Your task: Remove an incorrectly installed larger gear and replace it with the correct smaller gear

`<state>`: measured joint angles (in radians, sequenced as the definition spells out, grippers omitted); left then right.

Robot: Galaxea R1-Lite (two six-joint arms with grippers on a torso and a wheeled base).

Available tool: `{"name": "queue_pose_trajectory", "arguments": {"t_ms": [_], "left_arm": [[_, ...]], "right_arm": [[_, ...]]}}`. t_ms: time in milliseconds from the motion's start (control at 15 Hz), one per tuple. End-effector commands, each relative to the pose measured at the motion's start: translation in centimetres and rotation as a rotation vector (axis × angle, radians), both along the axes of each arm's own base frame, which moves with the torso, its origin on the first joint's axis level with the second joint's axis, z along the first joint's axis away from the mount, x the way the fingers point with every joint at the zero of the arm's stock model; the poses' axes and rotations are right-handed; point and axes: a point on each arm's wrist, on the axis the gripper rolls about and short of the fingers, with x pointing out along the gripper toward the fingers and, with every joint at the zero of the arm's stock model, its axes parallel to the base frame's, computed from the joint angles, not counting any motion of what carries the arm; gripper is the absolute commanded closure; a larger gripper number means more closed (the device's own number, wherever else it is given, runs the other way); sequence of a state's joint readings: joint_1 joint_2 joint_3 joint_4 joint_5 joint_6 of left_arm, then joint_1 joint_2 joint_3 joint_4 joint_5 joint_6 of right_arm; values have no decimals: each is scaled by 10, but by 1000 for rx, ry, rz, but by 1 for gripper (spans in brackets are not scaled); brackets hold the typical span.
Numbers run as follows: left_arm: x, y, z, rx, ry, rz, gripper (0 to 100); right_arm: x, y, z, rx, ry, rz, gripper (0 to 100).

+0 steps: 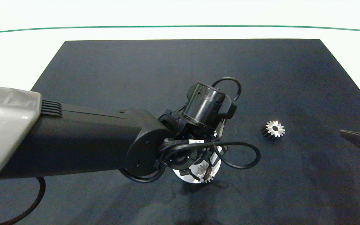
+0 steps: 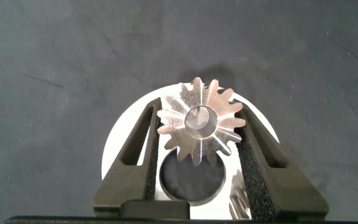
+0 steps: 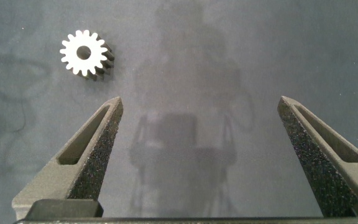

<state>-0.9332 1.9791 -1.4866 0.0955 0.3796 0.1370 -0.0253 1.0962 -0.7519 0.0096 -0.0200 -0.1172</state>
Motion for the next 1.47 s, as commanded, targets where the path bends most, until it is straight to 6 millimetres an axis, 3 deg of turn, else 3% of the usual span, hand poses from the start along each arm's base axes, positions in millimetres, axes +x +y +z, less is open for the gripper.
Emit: {"name": "queue_pose_trajectory", "arguments": {"t_ms": [67,1467], "left_arm": [[-4,-1,1,-1,-1,-6,84],[6,-6,-4,-1,-2,6,84]], "right_arm": [[-1,0,1,-2,-4,2,0],[-2,0,0,-1,-4,0,0]]}}
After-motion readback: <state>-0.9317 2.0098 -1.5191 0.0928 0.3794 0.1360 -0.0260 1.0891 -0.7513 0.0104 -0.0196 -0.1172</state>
